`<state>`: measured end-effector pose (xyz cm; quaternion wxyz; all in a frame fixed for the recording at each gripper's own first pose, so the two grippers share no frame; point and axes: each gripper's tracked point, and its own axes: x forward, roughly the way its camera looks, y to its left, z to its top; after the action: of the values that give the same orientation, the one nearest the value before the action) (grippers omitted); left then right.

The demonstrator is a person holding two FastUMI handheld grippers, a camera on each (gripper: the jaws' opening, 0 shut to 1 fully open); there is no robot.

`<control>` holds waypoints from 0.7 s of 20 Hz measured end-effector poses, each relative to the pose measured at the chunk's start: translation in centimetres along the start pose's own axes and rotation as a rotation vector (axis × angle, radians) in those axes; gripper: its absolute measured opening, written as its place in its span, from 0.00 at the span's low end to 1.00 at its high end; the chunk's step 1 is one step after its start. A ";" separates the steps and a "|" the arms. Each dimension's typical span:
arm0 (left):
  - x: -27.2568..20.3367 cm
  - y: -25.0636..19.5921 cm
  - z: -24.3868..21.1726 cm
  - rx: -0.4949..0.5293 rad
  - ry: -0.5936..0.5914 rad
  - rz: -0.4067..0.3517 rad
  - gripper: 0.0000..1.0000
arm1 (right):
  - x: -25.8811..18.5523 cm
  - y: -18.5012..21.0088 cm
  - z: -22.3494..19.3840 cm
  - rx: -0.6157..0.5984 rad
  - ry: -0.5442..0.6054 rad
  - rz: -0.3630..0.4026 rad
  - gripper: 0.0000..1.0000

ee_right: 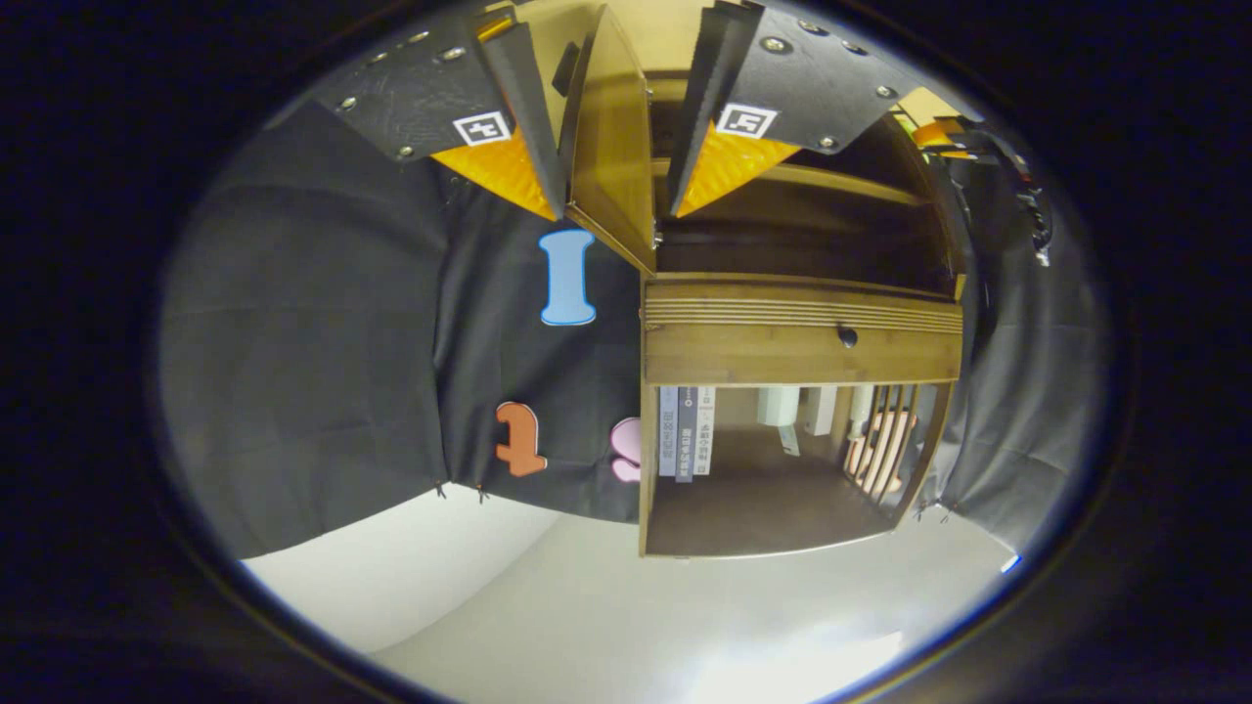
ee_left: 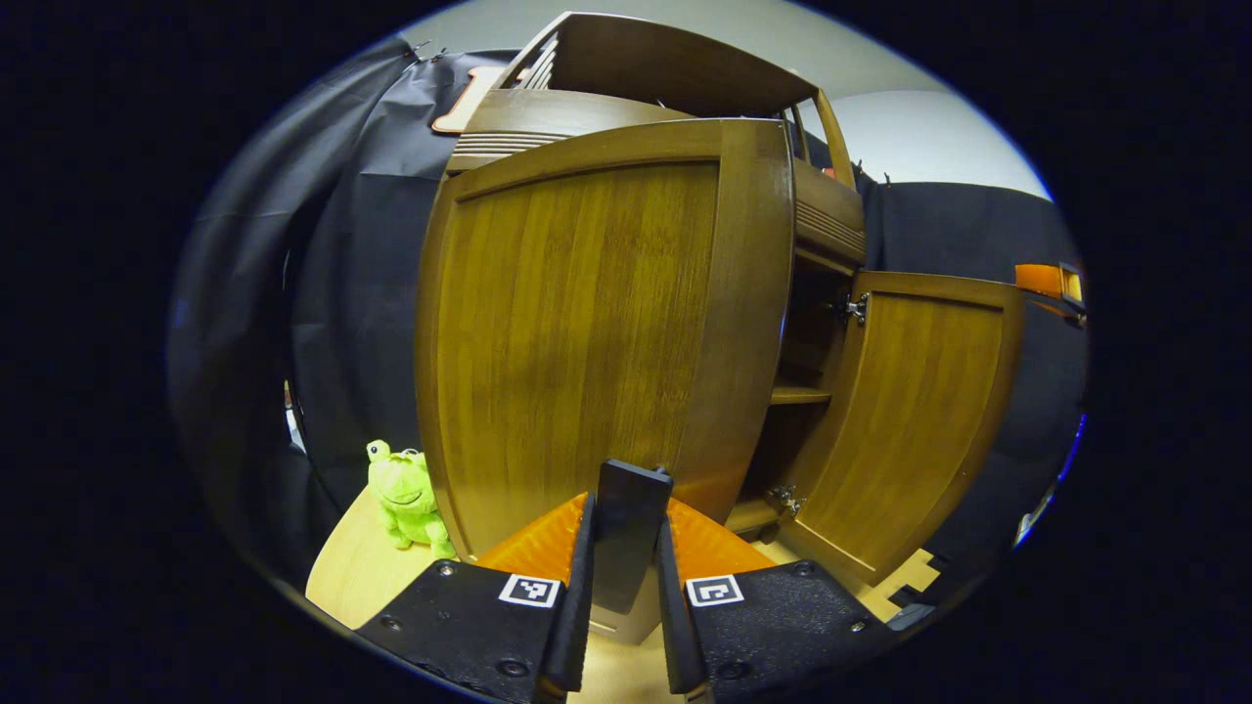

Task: Open the right door of the double-door shoe cabinet with the right hand, and open the left door with the left hand.

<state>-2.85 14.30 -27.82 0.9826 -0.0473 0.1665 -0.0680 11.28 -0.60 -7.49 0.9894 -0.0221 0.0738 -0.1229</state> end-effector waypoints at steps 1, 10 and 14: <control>-0.6 0.4 0.0 0.000 -0.002 -0.004 0.33 | 0.0 0.1 0.1 0.006 -0.006 -0.004 0.62; -5.9 5.3 -0.3 -0.025 -0.006 0.035 0.28 | -0.1 0.4 0.2 0.019 -0.027 -0.055 0.62; -7.5 8.7 -0.7 -0.010 0.008 0.106 0.24 | 0.0 2.1 0.1 0.018 -0.026 -0.034 0.62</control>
<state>-9.07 23.98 -27.04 0.9838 -0.0429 0.1731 -0.0153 11.83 1.48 -7.55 0.9882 -0.0158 0.0594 -0.1403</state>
